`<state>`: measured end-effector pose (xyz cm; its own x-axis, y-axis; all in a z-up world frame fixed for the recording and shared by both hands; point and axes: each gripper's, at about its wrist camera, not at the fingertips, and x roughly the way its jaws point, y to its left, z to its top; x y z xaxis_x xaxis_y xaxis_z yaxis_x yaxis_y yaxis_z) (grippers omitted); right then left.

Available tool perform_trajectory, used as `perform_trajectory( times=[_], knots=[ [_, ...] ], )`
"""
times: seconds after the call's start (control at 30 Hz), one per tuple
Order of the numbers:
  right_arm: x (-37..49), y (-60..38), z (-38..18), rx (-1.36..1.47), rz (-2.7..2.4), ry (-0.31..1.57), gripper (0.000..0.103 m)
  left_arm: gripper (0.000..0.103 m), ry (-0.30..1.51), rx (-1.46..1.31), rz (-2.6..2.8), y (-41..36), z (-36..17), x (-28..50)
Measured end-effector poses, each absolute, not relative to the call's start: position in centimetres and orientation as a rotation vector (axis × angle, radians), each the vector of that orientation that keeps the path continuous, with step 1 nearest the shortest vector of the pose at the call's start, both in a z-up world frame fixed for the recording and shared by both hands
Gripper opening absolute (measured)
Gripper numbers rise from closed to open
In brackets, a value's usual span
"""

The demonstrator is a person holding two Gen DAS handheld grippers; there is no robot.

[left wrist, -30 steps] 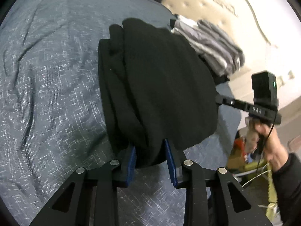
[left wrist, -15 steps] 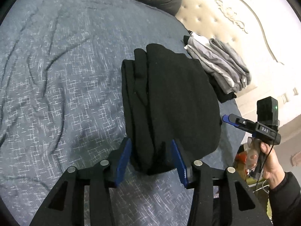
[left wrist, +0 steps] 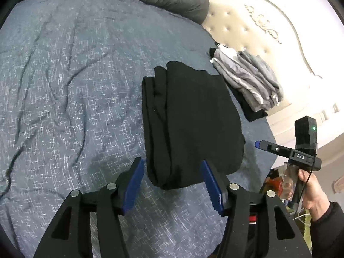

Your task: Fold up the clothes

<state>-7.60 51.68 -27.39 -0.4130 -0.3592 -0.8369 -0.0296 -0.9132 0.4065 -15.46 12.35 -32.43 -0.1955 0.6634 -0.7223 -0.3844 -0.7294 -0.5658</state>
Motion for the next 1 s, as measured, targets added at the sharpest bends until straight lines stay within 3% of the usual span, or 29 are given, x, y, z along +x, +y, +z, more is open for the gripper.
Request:
perform_trajectory(
  times=[0.4,0.5,0.77,1.0],
  knots=[
    [-9.1,51.8,-31.0,1.624,-2.406,-0.613,0.07,0.062,-0.325,-1.465,1.952,15.0,-35.5,-17.0],
    [-9.6,51.8,-31.8,1.632,-2.391,-0.634,0.079,0.065,-0.334,-1.489,1.939,15.4,-36.5,-17.6],
    [-11.2,51.8,-32.9,1.609,-2.318,-0.7,0.082,0.071,-0.461,-1.523,1.848,15.9,-39.2,-18.6],
    [-12.3,50.5,-33.9,1.655,-2.256,-0.6,0.082,0.076,-0.465,-1.532,1.821,17.0,-40.4,-19.5]
  ],
)
